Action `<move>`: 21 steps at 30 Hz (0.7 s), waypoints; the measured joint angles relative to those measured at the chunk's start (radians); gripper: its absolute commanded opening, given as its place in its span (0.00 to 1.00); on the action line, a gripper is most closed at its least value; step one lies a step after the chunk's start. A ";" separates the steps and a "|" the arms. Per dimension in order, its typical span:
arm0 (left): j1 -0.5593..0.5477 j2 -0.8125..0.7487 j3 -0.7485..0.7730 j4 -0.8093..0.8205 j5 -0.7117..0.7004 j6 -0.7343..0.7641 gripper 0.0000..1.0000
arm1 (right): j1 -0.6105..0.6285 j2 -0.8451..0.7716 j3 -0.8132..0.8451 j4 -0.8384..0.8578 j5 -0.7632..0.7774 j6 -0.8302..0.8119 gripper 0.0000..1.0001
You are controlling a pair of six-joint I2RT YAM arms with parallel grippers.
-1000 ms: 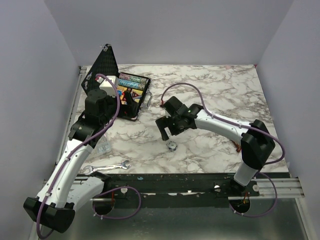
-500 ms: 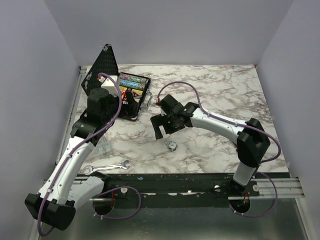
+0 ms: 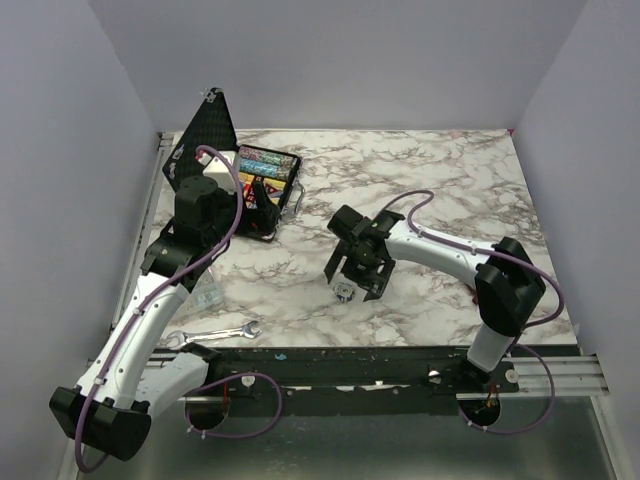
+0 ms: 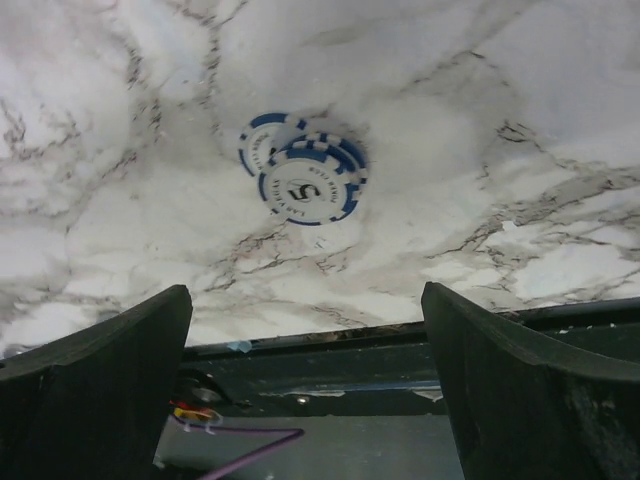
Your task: Pack up texas hold em set
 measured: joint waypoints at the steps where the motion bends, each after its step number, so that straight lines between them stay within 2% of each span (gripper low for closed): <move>1: 0.000 -0.003 0.000 0.000 0.001 0.000 0.91 | -0.002 -0.005 -0.009 -0.005 0.012 0.042 1.00; 9: 0.000 -0.025 0.000 0.000 0.015 -0.005 0.91 | -0.003 -0.025 -0.048 -0.014 0.078 0.247 1.00; 21: 0.000 -0.026 0.000 0.000 0.025 -0.007 0.91 | -0.003 0.060 -0.053 0.064 0.081 0.323 0.99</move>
